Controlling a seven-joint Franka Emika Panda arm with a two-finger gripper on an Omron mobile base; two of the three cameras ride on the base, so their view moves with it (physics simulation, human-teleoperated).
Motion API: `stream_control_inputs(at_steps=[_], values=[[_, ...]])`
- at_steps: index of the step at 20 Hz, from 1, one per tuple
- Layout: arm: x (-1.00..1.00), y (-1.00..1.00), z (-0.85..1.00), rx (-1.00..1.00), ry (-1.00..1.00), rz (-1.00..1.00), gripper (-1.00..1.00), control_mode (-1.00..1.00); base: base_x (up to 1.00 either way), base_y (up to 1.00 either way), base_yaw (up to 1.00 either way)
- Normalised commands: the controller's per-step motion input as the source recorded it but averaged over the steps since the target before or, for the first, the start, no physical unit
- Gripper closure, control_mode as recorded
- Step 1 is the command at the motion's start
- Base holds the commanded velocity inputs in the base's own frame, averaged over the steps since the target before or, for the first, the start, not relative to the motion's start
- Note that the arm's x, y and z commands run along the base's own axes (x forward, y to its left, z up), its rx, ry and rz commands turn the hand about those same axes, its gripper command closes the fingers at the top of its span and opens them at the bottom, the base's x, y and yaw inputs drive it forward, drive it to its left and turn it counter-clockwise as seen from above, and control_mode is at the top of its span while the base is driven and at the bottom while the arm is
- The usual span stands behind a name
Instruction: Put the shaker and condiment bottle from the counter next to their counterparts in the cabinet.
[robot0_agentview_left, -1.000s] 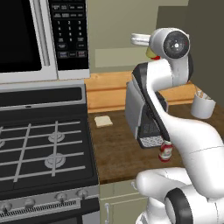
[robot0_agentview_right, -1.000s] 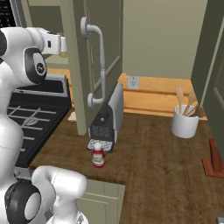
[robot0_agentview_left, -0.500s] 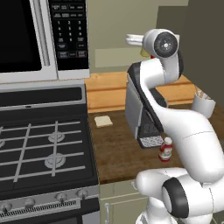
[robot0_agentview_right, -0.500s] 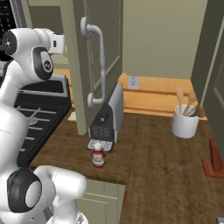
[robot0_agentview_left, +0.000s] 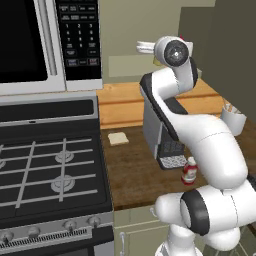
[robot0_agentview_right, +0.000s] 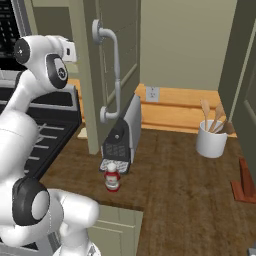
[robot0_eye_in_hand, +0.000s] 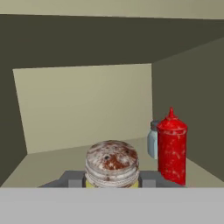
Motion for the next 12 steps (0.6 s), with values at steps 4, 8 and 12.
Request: stream_control_inputs(at_steps=[4,8,12], values=[[0.53,0.08,-0.03,0.0,0.0,0.0,1.0,-1.0,0.0,0.0,0.0],[0.46,0.01,0.0,0.03,0.0,0.0,1.0,-1.0,0.0,0.0,0.0],[0.37,0.0,0.0,0.0,0.0,0.0,1.0,-1.0,0.0,0.0,0.0]])
